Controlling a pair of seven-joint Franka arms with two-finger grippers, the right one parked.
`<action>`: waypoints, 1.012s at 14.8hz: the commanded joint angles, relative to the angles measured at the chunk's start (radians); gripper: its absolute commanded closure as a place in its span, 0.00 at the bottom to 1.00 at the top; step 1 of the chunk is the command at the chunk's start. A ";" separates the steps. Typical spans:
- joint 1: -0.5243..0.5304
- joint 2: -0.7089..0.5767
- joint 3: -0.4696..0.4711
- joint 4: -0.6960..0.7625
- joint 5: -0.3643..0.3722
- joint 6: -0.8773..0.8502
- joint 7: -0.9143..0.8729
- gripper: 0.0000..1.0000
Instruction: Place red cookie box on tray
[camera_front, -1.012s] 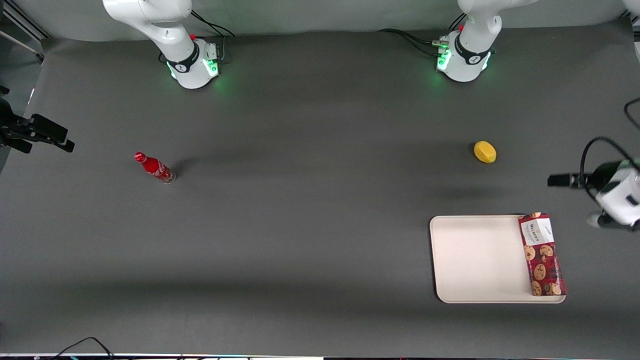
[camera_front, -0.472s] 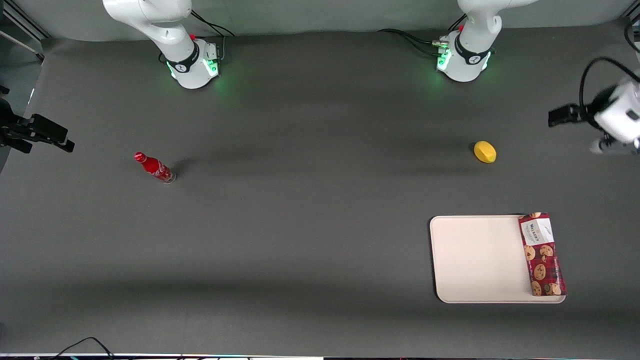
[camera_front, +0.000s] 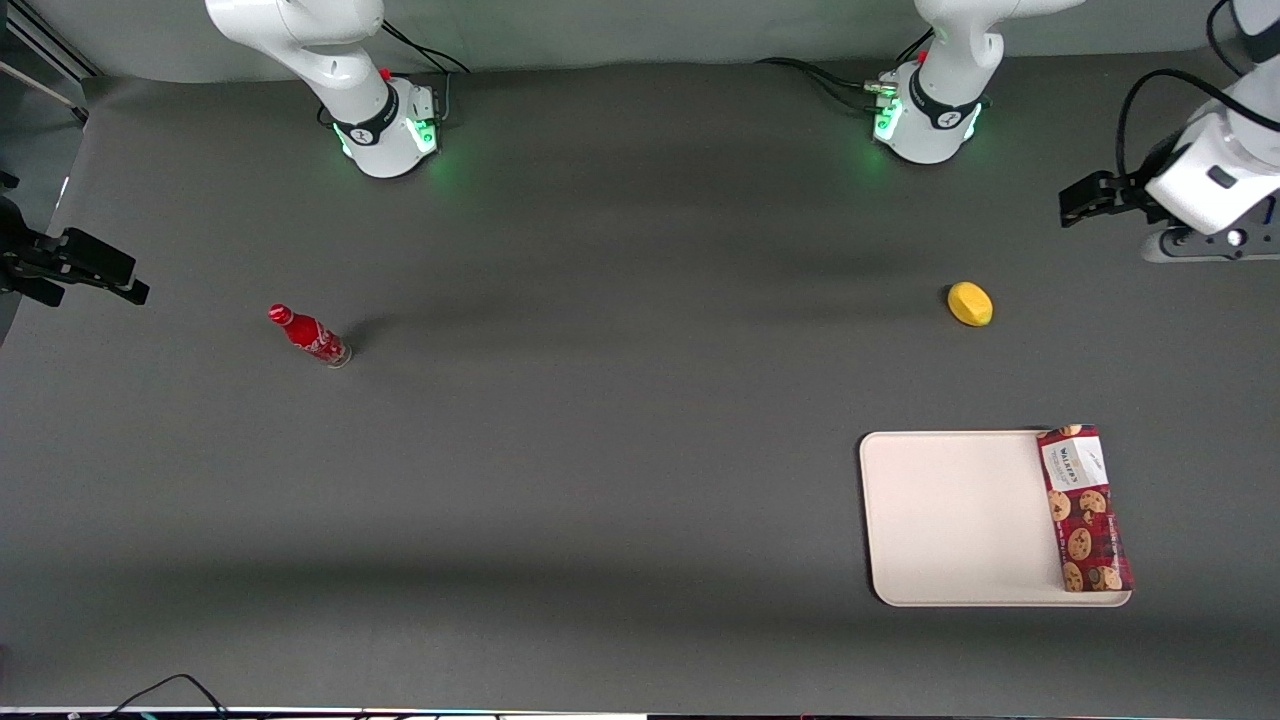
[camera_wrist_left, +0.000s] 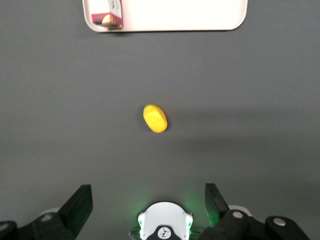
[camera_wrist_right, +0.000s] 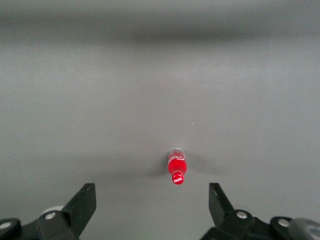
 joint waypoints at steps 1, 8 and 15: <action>-0.048 0.054 0.024 0.134 -0.006 -0.008 -0.047 0.00; -0.053 0.127 0.002 0.177 -0.008 0.011 -0.052 0.00; -0.050 0.131 0.002 0.174 0.001 0.008 -0.050 0.00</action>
